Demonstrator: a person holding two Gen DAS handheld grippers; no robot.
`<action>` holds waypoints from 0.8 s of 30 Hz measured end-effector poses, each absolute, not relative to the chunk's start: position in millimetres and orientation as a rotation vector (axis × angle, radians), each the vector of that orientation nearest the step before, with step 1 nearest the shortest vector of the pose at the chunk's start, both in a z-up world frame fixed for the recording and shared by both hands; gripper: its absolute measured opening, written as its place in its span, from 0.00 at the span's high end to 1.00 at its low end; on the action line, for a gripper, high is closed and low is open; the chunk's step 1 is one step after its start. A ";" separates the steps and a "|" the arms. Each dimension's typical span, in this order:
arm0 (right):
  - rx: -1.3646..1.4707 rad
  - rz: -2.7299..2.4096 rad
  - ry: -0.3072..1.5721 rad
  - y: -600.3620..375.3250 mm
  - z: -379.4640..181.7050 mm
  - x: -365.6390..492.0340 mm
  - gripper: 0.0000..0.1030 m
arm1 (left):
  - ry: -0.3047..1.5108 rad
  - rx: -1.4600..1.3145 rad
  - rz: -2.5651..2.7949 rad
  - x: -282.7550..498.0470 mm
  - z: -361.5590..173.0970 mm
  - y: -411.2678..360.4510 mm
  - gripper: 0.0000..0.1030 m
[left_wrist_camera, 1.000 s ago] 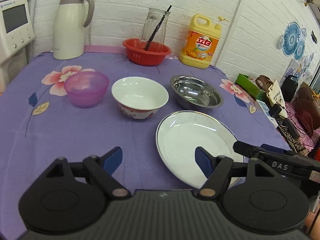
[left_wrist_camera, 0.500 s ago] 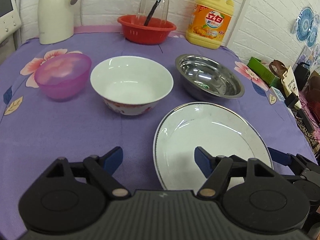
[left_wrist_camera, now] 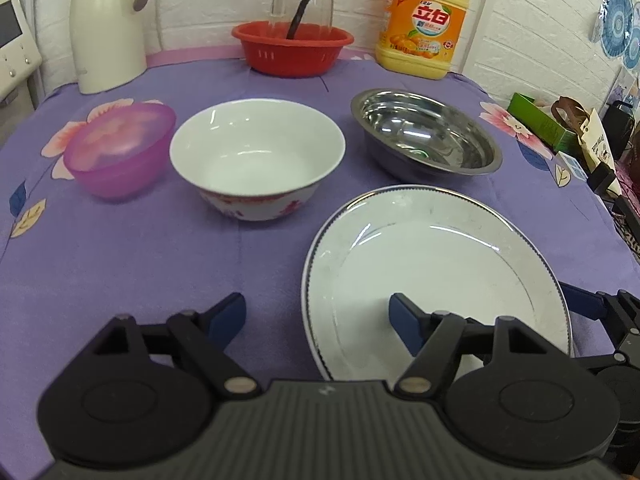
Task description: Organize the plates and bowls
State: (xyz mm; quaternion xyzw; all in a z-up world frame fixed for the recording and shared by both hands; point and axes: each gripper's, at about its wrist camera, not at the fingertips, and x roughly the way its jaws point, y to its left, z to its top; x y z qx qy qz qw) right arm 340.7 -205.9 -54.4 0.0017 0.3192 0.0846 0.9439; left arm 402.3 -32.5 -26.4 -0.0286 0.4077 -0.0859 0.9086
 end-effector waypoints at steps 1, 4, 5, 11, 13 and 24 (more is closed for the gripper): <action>0.003 0.170 0.651 -205.7 -54.2 340.0 0.00 | 0.843 -0.053 -0.175 401.7 -26.3 -34.3 0.30; 0.004 0.170 0.649 -205.4 -54.2 338.3 0.00 | 0.855 -0.071 -0.199 398.9 -24.6 -35.6 0.30; 0.007 0.170 0.649 -205.6 -54.0 338.3 0.00 | 0.856 -0.091 -0.207 398.7 -24.2 -34.2 0.30; 0.002 0.177 0.647 -202.9 -54.5 338.2 0.00 | 0.840 -0.062 -0.188 399.2 -26.4 -40.7 0.32; -0.003 0.188 0.647 -201.0 -54.5 338.2 0.00 | 0.837 -0.050 -0.188 399.2 -27.0 -43.8 0.32; -0.003 0.192 0.648 -201.1 -54.3 338.0 0.00 | 0.842 -0.046 -0.170 399.9 -27.5 -46.2 0.30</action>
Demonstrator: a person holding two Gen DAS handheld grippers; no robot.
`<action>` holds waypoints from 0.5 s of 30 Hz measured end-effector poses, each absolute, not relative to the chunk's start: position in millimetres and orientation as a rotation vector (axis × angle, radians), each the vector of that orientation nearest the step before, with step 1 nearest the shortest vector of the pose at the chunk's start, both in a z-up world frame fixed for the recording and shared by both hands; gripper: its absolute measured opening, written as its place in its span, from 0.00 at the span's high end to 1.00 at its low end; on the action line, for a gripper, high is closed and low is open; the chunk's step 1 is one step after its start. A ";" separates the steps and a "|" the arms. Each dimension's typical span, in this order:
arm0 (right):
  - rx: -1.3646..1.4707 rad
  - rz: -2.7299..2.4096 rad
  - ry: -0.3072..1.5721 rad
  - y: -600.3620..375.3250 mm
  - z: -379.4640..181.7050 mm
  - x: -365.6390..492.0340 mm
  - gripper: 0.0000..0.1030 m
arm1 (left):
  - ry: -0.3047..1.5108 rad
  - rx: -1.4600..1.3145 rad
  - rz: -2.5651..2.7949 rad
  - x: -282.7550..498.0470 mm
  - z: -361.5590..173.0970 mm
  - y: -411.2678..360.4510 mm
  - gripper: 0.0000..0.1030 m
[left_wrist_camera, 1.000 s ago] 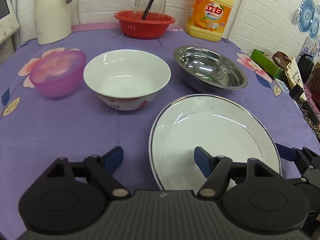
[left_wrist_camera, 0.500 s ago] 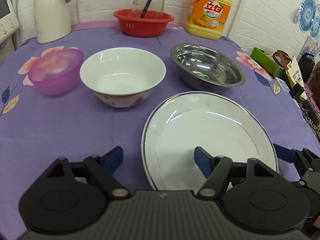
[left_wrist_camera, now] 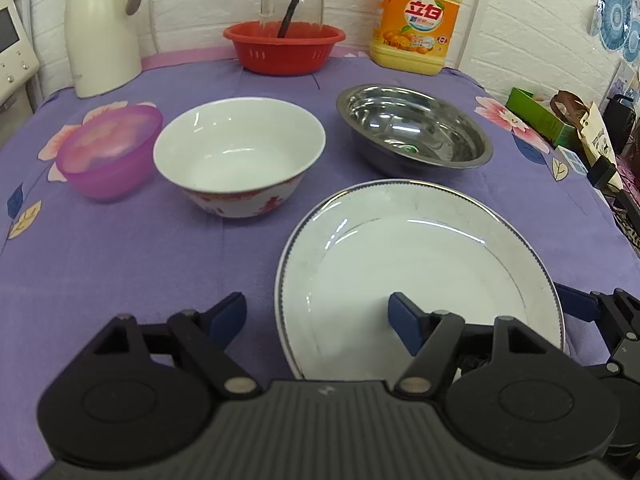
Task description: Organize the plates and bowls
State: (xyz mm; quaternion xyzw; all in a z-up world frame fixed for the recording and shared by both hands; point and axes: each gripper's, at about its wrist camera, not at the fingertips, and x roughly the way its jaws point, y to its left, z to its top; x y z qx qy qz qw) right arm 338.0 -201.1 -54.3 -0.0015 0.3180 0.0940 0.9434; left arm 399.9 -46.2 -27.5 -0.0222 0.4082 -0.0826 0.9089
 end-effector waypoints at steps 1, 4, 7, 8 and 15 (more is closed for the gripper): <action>-0.004 0.193 0.648 -200.5 -54.4 337.9 0.00 | 0.843 -0.046 -0.169 400.1 -27.5 -46.6 0.29; -0.005 0.195 0.648 -200.4 -54.5 337.8 0.00 | 0.846 -0.048 -0.162 401.5 -27.3 -47.7 0.29; -0.011 0.208 0.649 -197.6 -54.6 336.7 0.00 | 0.846 -0.044 -0.172 401.8 -26.8 -49.6 0.32; -0.012 0.213 0.649 -196.5 -54.7 336.5 0.00 | 0.844 -0.043 -0.175 401.4 -26.9 -50.3 0.32; -0.024 0.258 0.650 -184.8 -54.7 332.0 0.00 | 0.830 -0.031 -0.198 398.4 -27.3 -62.0 0.39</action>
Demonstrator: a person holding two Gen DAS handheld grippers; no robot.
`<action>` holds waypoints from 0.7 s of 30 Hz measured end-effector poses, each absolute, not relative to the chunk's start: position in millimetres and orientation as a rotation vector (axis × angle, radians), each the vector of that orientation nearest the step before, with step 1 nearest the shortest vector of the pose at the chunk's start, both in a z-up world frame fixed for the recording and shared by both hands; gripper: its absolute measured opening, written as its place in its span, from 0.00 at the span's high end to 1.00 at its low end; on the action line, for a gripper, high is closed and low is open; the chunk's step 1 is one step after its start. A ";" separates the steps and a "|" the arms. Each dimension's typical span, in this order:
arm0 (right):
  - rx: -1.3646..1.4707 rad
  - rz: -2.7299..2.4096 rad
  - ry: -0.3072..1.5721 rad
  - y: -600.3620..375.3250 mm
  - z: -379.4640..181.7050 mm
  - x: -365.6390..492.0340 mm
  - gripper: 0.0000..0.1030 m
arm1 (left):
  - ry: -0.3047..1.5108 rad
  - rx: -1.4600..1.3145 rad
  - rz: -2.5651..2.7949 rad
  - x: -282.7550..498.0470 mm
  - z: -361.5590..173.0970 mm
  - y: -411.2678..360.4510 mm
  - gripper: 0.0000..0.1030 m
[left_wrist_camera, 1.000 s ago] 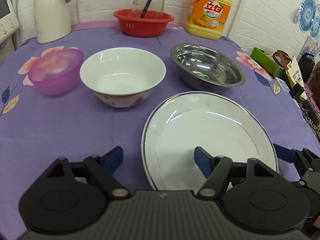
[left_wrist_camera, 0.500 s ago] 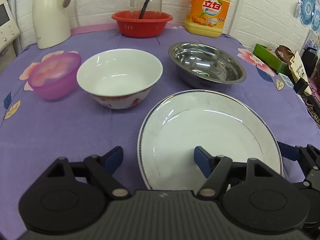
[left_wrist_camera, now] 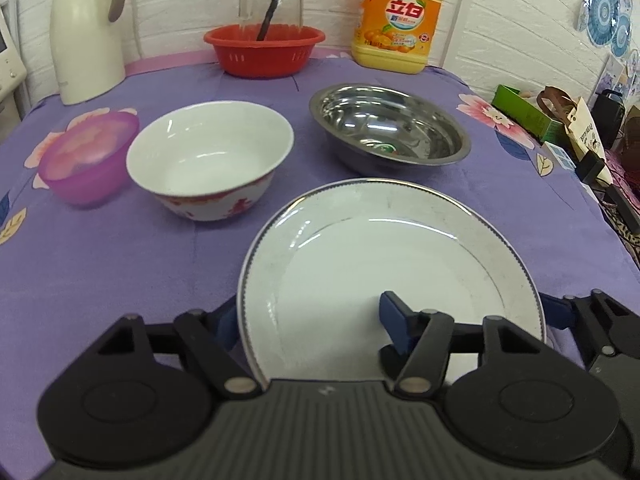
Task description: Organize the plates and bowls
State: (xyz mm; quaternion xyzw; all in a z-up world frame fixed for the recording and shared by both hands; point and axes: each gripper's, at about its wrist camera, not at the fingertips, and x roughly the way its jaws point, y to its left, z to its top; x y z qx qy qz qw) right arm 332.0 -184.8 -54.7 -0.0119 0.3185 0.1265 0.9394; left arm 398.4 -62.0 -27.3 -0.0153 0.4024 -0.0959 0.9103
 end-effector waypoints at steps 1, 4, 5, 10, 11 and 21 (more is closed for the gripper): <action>-0.032 0.243 0.648 -182.0 -54.6 330.6 0.00 | 0.828 -0.036 -0.192 398.7 -27.6 -61.9 0.39; -0.008 0.259 0.647 -186.9 -53.7 330.8 0.00 | 0.829 -0.036 -0.204 398.6 -27.7 -60.7 0.39; -0.006 0.259 0.646 -186.8 -53.6 330.8 0.00 | 0.830 -0.034 -0.205 398.6 -27.7 -60.8 0.39; -0.022 0.242 0.638 -184.2 -53.3 329.3 0.00 | 0.830 -0.033 -0.213 398.3 -27.4 -60.7 0.40; -0.024 0.240 0.637 -184.0 -53.0 329.2 0.00 | 0.832 -0.038 -0.215 399.3 -27.3 -60.2 0.40; -0.005 0.229 0.606 -185.2 -44.0 321.2 0.00 | 0.822 -0.049 -0.237 391.3 -19.5 -57.3 0.41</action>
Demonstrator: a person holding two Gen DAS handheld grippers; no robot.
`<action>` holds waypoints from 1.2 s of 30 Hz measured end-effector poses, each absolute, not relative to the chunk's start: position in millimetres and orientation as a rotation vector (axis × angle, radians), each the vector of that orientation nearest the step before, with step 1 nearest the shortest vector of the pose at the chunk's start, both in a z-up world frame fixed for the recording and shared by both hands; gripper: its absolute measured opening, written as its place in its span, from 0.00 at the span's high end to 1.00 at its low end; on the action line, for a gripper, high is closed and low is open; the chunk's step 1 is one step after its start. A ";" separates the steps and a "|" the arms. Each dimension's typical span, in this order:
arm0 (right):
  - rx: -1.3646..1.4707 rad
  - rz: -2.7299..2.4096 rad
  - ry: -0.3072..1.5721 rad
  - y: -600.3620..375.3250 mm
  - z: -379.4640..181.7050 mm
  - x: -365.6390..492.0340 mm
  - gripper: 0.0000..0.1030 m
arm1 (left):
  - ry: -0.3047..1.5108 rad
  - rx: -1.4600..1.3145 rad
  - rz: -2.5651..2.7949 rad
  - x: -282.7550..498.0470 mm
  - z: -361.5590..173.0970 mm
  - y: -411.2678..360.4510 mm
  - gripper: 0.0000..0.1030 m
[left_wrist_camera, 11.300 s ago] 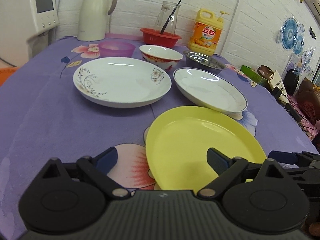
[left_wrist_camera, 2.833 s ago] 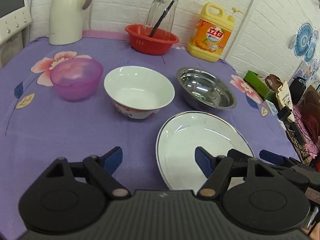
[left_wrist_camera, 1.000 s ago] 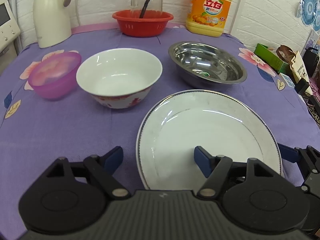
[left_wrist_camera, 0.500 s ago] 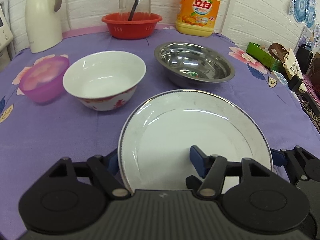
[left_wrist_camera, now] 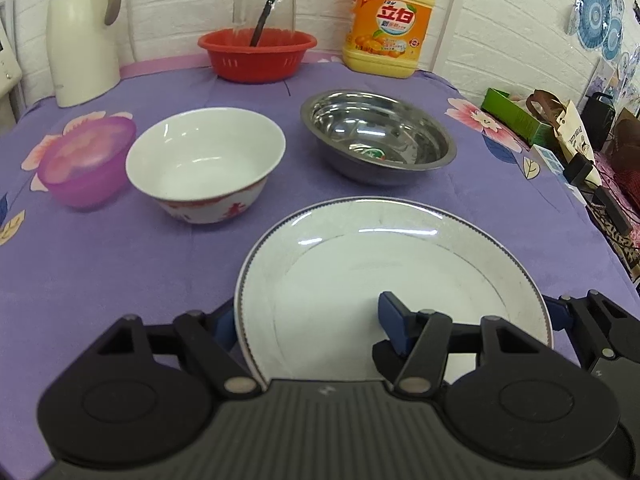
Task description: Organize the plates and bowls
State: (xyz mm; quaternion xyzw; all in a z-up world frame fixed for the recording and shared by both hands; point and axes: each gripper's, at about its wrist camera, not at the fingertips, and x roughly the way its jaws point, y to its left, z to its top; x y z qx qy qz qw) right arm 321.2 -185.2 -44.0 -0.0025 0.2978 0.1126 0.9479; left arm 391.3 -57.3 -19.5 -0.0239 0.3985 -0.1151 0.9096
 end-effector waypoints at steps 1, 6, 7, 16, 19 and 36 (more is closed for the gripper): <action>-0.010 0.230 0.604 -183.8 -43.8 319.5 0.00 | 0.817 -0.047 -0.238 389.1 -19.1 -56.6 0.41; -0.009 0.228 0.595 -178.5 -40.2 304.8 0.00 | 0.807 -0.053 -0.241 372.1 -14.6 -50.8 0.41; -0.010 0.228 0.590 -177.1 -38.8 300.5 0.00 | 0.802 -0.052 -0.240 368.2 -13.2 -49.8 0.41; -0.002 0.238 0.522 -160.8 -12.3 253.8 0.00 | 0.727 -0.068 -0.236 320.8 14.4 -28.3 0.41; -0.011 0.252 0.493 -148.5 -2.3 232.8 0.00 | 0.695 -0.077 -0.229 295.3 24.1 -13.8 0.41; -0.092 0.487 0.514 -46.5 -16.4 147.9 0.00 | 0.642 -0.131 0.002 158.8 2.0 98.0 0.41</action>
